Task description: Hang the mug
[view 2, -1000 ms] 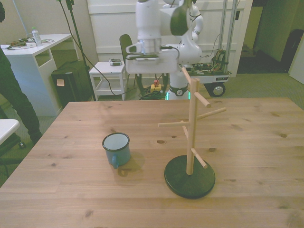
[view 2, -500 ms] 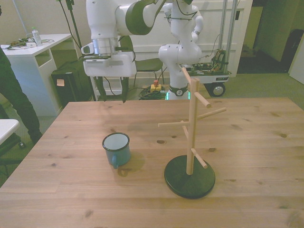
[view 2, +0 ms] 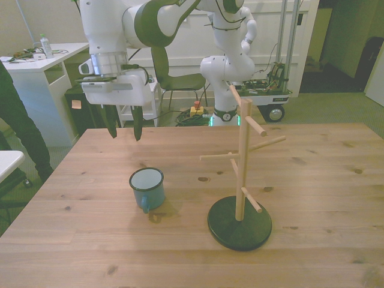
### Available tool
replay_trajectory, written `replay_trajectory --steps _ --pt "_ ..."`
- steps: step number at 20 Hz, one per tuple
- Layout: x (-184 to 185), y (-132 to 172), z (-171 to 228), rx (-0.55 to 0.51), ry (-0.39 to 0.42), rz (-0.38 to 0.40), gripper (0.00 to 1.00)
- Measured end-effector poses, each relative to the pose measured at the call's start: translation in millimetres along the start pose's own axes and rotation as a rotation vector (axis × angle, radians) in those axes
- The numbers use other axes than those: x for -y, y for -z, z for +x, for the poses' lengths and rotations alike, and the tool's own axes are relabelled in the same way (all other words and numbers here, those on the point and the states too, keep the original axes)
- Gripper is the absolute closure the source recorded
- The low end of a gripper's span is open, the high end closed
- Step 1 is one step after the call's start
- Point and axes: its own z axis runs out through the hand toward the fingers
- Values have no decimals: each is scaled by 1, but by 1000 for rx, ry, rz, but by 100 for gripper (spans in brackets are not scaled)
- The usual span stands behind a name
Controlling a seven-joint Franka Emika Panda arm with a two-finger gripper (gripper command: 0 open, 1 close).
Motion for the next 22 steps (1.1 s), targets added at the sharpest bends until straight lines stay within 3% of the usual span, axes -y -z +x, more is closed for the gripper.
replay_trajectory --steps 11,21,22 --pt "46 -62 -4 -14 20 -19 0" --pt "65 -99 -16 -9 52 -33 0" --pt "66 -103 -17 -7 55 -36 100"
